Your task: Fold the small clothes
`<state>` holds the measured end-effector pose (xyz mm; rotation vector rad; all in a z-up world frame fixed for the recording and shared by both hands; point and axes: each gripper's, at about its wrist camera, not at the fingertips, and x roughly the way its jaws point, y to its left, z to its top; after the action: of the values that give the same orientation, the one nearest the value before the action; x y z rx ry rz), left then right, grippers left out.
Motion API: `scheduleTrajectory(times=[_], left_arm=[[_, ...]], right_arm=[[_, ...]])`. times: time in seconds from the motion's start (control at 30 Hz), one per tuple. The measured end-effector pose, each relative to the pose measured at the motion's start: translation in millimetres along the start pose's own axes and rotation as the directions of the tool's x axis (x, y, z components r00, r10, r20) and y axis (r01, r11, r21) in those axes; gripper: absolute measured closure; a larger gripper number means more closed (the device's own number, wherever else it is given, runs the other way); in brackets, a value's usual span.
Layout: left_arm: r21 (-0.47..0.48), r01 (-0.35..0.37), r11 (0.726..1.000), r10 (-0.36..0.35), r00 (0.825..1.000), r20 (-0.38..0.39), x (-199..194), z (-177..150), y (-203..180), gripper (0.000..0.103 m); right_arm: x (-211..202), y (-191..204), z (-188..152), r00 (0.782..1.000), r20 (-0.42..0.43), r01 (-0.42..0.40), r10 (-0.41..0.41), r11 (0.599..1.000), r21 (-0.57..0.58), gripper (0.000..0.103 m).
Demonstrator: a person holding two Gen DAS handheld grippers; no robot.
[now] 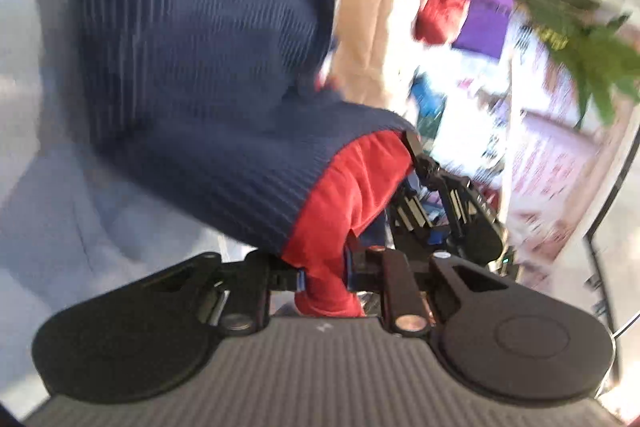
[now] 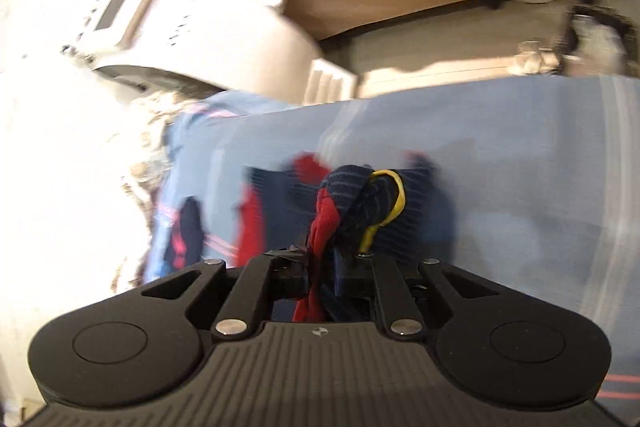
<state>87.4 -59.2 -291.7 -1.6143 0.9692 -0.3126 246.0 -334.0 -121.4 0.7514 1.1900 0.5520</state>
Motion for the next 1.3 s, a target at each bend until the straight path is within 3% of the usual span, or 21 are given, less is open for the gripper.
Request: scheduleTrajectory(times=[0.13, 0.23, 0.33, 0.4, 0.43, 0.5, 0.53, 0.6, 0.67, 0.73, 0.8, 0.83, 0.9, 0.93, 1.0, 1.07, 1.1, 1.13, 1.2, 1.23, 1.3], left_arm=[[-0.058, 0.011, 0.998, -0.006, 0.995, 0.096, -49.1, 51.1, -2.2, 0.087], [-0.011, -0.064, 0.998, 0.065, 0.986, 0.155, -80.1, 88.4, -5.1, 0.086], [-0.069, -0.132, 0.989, 0.143, 0.97, 0.195, -110.0, 120.1, 0.2, 0.079], [-0.05, -0.184, 0.982, 0.19, 0.961, 0.2, -125.3, 134.4, 0.6, 0.072], [-0.004, -0.221, 0.975, 0.217, 0.953, 0.212, -135.1, 139.5, -3.4, 0.064], [0.11, -0.29, 0.951, 0.254, 0.932, 0.258, -154.3, 144.6, -20.2, 0.045], [0.188, -0.333, 0.924, 0.273, 0.919, 0.285, -164.2, 143.5, -32.5, 0.034], [0.452, -0.429, 0.782, 0.296, 0.894, 0.336, -169.0, 136.7, -72.4, 0.03], [0.68, -0.421, 0.601, 0.27, 0.907, 0.323, -160.8, 122.8, -106.4, 0.031], [0.798, -0.354, 0.489, 0.259, 0.932, 0.255, -142.2, 113.6, -129.3, 0.034], [0.889, -0.316, 0.332, 0.295, 0.93, 0.22, -118.2, 103.7, -144.7, 0.039], [0.91, -0.301, 0.285, 0.317, 0.926, 0.207, -106.4, 100.1, -146.2, 0.04], [0.924, -0.3, 0.239, 0.377, 0.905, 0.196, -85.4, 106.7, -141.7, 0.041], [0.919, -0.325, 0.222, 0.415, 0.884, 0.212, -76.0, 110.6, -136.2, 0.041], [0.912, -0.382, 0.152, 0.483, 0.833, 0.269, -60.5, 121.2, -121.2, 0.041], [0.899, -0.421, 0.121, 0.524, 0.796, 0.302, -46.2, 133.6, -111.3, 0.039], [0.893, -0.432, 0.124, 0.553, 0.777, 0.3, -44.7, 139.2, -101.1, 0.039], [0.886, -0.443, 0.138, 0.56, 0.773, 0.299, -45.9, 146.1, -94.4, 0.039], [0.873, -0.45, 0.188, 0.553, 0.783, 0.285, -51.2, 158.8, -94.6, 0.039], [0.867, -0.457, 0.199, 0.551, 0.784, 0.287, -54.4, 159.6, -100.8, 0.039], [0.862, -0.458, 0.218, 0.513, 0.805, 0.298, -69.6, 153.4, -113.5, 0.037]], right_arm=[[76.5, 56.1, 16.3, 0.997, -0.073, -0.026, 0.023, 0.999, -0.038, 0.083], [139.3, 79.1, 14.8, 0.992, -0.127, -0.007, 0.003, 0.999, -0.032, 0.083], [186.9, 93.2, 5.7, 0.985, -0.157, 0.063, -0.078, 0.993, -0.098, 0.077], [205.2, 98.1, 1.8, 0.985, -0.142, 0.087, -0.103, 0.989, -0.116, 0.061], [209.6, 99.3, 0.1, 0.988, -0.116, 0.086, -0.099, 0.991, -0.107, 0.058], [203.2, 105.5, 2.9, 0.997, -0.057, 0.04, -0.046, 0.994, -0.098, 0.038], [193.0, 114.0, 4.8, 0.999, -0.019, 0.023, -0.026, 0.99, -0.136, 0.035], [167.2, 135.5, 3.0, 0.998, 0.049, 0.05, -0.038, 0.957, -0.286, 0.03], [140.6, 148.0, -6.5, 0.991, 0.091, 0.128, -0.097, 0.887, -0.443, 0.03], [118.3, 145.0, -17.3, 0.987, 0.107, 0.159, -0.121, 0.841, -0.517, 0.03], [108.4, 130.4, -28.6, 0.983, 0.084, 0.183, -0.163, 0.817, -0.547, 0.03], [107.0, 120.4, -34.0, 0.98, 0.069, 0.193, -0.186, 0.812, -0.55, 0.03], [114.6, 97.9, -45.6, 0.974, 0.027, 0.203, -0.226, 0.807, -0.554, 0.03], [120.2, 91.7, -50.7, 0.97, 0.023, 0.212, -0.24, 0.803, -0.557, 0.03], [134.0, 81.5, -59.0, 0.961, 0.012, 0.232, -0.276, 0.781, -0.58, 0.032], [149.6, 78.4, -66.0, 0.942, 0.03, 0.286, -0.335, 0.75, -0.596, 0.031], [158.3, 76.2, -68.4, 0.934, 0.029, 0.302, -0.357, 0.742, -0.598, 0.028], [166.8, 74.8, -70.5, 0.927, 0.027, 0.315, -0.375, 0.735, -0.601, 0.028], [176.1, 78.6, -73.5, 0.921, 0.047, 0.332, -0.386, 0.718, -0.612, 0.023], [173.8, 80.6, -73.7, 0.928, 0.061, 0.328, -0.368, 0.726, -0.604, 0.02], [157.4, 83.2, -72.4, 0.944, 0.091, 0.311, -0.317, 0.763, -0.567, 0.0]])
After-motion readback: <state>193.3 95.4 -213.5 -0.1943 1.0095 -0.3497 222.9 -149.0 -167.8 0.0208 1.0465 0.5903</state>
